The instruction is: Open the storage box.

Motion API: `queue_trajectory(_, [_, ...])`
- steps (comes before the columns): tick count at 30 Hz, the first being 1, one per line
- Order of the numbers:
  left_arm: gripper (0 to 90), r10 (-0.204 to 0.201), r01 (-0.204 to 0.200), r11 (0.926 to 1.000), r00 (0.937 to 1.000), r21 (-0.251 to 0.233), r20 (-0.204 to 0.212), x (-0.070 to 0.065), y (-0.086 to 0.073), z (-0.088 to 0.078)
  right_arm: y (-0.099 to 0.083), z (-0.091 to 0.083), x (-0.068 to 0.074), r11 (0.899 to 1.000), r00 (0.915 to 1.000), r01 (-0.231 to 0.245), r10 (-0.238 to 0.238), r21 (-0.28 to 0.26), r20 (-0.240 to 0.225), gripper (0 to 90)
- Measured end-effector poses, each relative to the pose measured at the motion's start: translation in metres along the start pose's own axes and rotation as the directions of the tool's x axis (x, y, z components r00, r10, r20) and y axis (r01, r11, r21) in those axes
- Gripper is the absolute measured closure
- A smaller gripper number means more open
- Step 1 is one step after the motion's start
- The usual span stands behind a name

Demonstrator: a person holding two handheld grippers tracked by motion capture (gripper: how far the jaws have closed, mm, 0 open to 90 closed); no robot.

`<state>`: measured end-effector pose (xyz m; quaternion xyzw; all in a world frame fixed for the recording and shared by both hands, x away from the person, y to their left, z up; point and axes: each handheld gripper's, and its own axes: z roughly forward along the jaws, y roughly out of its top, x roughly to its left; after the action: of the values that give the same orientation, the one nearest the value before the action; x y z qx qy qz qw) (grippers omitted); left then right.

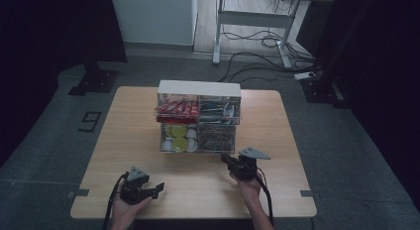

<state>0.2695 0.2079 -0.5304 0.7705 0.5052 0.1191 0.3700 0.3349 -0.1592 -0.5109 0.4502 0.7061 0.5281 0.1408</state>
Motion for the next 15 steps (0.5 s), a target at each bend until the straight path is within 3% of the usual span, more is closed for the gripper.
queue_trajectory(15, [30.0, 0.000, 0.000, 1.0000, 1.0000, -0.004, -0.003, 0.000, 0.000, -0.001, 0.014, -0.016, 0.004, 0.997, 0.9999, 0.010, -0.010, -0.079, 0.006, 88.9])
